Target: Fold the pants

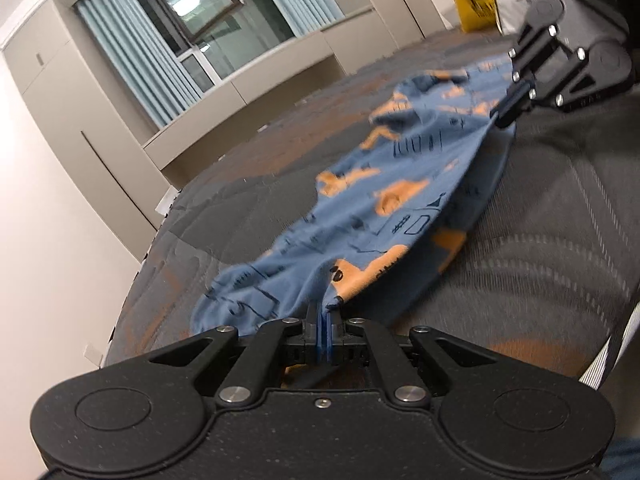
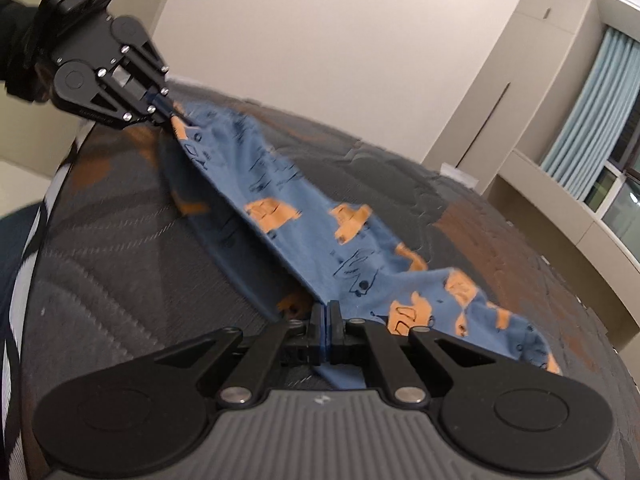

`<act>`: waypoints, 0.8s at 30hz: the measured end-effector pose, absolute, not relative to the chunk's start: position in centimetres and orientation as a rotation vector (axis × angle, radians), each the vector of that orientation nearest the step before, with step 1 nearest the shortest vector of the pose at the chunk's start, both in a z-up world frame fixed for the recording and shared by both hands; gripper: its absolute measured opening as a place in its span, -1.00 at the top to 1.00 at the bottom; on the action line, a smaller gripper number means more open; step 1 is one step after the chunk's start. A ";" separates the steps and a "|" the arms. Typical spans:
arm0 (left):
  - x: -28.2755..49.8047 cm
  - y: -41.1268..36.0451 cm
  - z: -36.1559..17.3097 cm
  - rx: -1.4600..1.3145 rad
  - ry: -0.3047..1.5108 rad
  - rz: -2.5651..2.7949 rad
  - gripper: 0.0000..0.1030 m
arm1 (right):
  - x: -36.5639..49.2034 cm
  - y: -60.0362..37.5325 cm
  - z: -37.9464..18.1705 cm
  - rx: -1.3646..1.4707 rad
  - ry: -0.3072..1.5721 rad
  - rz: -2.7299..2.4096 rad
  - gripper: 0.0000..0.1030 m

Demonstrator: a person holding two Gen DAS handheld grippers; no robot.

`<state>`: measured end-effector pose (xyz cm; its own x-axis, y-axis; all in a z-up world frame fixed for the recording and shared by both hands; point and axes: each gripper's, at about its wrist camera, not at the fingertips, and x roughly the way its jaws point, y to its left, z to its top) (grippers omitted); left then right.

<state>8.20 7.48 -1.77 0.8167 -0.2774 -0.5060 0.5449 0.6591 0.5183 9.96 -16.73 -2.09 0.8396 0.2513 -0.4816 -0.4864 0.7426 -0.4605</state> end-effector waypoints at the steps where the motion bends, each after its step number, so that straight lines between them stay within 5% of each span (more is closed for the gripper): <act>1: 8.2 7.4 -2.1 0.723 0.413 -0.481 0.97 | 10.0 -16.5 -2.5 -0.619 0.418 0.419 1.00; 6: 8.2 7.4 -2.6 0.733 0.418 -0.474 0.88 | 9.9 -16.6 -3.6 -0.642 0.440 0.425 0.99; 9: 8.2 7.3 -2.1 0.689 0.425 -0.462 0.53 | 9.3 -16.7 -4.0 -0.635 0.438 0.421 0.82; 11: 7.9 7.1 -1.4 0.632 0.425 -0.455 -0.28 | 8.8 -17.2 -3.7 -0.602 0.433 0.407 0.08; 13: 7.7 6.5 -0.5 0.552 0.414 -0.452 -0.89 | 7.7 -18.7 -3.1 -0.547 0.412 0.389 -0.42; 17: 6.9 3.8 1.1 0.465 0.335 -0.495 -0.99 | 6.5 -22.5 -2.0 -0.387 0.402 0.325 -0.90; 24: 10.0 -6.3 1.4 0.395 0.350 -0.557 -0.99 | 6.3 -31.3 -1.1 0.010 0.413 0.108 -0.99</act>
